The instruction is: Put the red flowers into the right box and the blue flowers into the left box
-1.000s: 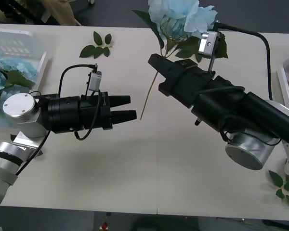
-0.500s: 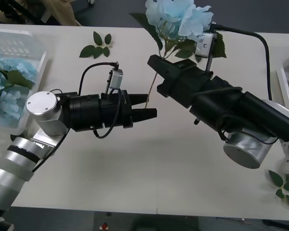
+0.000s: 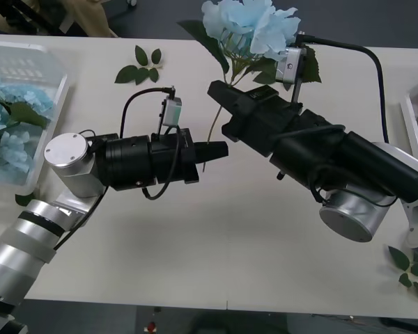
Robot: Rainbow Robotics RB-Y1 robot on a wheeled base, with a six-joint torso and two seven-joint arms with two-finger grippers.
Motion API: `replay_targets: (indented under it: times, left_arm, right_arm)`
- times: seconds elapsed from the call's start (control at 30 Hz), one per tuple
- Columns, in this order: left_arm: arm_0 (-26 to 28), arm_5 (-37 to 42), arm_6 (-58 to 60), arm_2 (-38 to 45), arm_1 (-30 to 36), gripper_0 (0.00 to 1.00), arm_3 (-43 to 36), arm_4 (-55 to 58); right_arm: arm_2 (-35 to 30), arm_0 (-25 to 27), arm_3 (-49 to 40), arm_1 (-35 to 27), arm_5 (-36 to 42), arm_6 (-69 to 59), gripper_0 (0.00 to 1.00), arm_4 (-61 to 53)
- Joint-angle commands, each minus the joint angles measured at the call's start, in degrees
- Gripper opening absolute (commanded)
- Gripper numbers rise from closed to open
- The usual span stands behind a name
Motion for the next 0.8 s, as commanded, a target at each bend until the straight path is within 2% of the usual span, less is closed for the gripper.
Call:
replay_targets:
  times: [0.03,0.17,0.23,0.27,0.3,0.37,0.47,0.63,0.8]
  left_arm:
    - [-1.88,-0.95,-1.57,0.88,-0.01,0.00,-1.17,0.78]
    - [-1.79,-1.83,-1.57,0.88,0.17,0.00,-1.17,0.87]
    - [-1.53,-2.44,-1.57,0.88,0.25,0.00,-1.08,0.96]
    - [-1.35,-2.71,-1.57,0.88,0.34,0.00,-1.17,0.96]
    - [-1.18,-2.97,-1.57,0.88,0.52,0.00,-1.08,0.96]
    - [-0.83,-3.50,-1.57,0.88,0.87,0.00,-1.17,0.96]
    - [0.23,-4.81,-1.57,0.88,1.75,0.00,-1.08,0.96]
    - [4.10,-9.65,-1.57,1.58,4.47,0.00,-1.08,2.36]
    - [5.94,-9.74,-1.57,4.48,6.93,0.00,-0.99,3.51]
  right_arm:
    - [-0.82,-1.03,-1.11,0.91,-0.30,2.21,0.00,0.27]
    - [-0.82,-1.03,-1.11,0.82,-0.30,2.21,0.00,0.36]
    - [-0.91,-1.03,-1.11,0.64,-0.21,2.30,0.50,0.27]
    - [-0.82,-1.03,-1.11,0.56,-0.21,2.48,0.66,0.27]
    - [-0.82,-1.03,-1.11,0.29,-0.12,2.56,0.72,0.27]
    - [-0.91,-1.12,-1.11,-0.06,-0.04,2.74,0.79,0.27]
    - [-0.91,-1.12,-1.11,-0.50,-0.04,3.00,0.83,0.18]
    - [-0.82,-1.12,-1.11,-0.85,0.05,3.44,0.85,0.18]
    - [-1.00,-1.21,-1.11,-0.94,-0.04,3.53,0.86,0.01]
